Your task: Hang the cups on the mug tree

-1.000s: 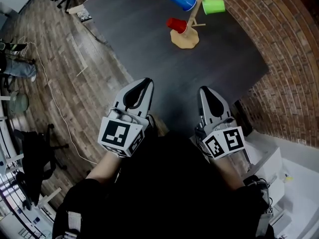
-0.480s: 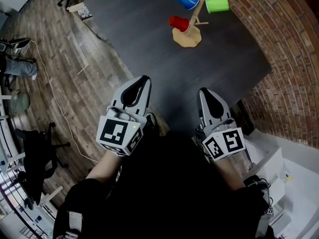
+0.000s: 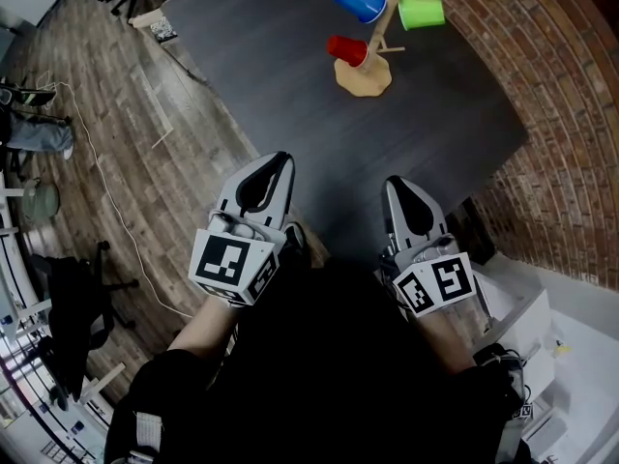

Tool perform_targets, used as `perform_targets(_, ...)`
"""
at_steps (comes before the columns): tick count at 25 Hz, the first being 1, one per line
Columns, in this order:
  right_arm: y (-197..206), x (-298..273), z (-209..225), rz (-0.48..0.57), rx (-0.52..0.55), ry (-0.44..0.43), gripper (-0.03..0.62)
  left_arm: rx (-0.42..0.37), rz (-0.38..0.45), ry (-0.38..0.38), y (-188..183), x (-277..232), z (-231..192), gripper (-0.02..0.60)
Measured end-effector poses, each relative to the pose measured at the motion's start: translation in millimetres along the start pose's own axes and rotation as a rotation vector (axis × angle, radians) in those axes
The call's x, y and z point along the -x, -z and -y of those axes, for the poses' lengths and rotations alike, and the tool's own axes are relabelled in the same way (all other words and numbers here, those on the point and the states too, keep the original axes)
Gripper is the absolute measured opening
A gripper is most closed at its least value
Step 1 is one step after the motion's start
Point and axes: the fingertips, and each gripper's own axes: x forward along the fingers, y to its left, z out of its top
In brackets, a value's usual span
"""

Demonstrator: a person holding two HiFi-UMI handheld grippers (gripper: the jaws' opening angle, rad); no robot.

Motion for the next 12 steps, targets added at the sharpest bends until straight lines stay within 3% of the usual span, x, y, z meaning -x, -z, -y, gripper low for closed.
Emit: perform_targets(12, 2, -4, 6, -0.010, -0.005, -0.002, 0.039, -0.003, -0.012, 0.010, 0, -12, 0, 0.034)
